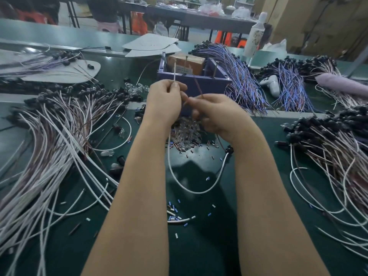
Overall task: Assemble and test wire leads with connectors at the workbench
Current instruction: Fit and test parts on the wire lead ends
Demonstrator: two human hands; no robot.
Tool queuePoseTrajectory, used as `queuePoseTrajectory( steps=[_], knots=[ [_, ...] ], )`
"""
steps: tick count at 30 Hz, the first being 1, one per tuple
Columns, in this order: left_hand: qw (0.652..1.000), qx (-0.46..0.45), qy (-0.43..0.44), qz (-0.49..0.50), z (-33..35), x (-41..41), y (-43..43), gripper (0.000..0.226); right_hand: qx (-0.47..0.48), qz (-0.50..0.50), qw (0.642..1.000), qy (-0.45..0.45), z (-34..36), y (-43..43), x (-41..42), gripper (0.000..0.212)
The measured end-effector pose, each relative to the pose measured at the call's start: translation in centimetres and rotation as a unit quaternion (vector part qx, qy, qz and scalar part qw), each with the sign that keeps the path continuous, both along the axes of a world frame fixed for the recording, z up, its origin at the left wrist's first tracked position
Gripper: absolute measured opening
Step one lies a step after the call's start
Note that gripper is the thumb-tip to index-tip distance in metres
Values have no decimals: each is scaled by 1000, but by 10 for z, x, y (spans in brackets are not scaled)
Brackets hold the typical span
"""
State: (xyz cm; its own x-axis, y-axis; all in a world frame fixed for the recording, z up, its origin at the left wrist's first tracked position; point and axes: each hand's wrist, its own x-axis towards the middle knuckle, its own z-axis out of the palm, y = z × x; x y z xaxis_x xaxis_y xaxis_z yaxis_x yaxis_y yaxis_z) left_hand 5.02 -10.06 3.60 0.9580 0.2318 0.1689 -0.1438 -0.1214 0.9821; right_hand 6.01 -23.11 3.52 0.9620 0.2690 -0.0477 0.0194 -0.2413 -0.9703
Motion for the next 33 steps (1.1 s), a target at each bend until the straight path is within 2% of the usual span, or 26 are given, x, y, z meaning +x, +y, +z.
queuePoseTrajectory(
  steps=[3,5,10,16,20,24,30,33],
  knots=[
    [997,61,32,-33,-3,0,4,33,139,-82,987,3,4,-7,2,15],
    [989,103,60,-82,-4,-2,0,34,173,-113,978,-18,4,-9,2,19],
    [971,181,74,-136,-5,-4,-9,36,134,-155,977,-55,0,-2,5,4],
    [964,206,68,-156,-5,-4,-7,35,94,-161,982,-31,-3,-6,6,9],
    [961,208,67,-168,-5,-4,-7,36,126,-158,979,-38,-5,-4,7,7],
    [957,208,80,-185,-6,-5,-6,34,189,-157,969,-4,-8,-6,9,11],
    [958,198,82,-191,-7,-3,-7,34,186,-160,969,12,-10,-8,12,8],
    [955,211,83,-190,-8,-2,-6,34,214,-200,956,8,-9,-9,12,14]
  ],
)
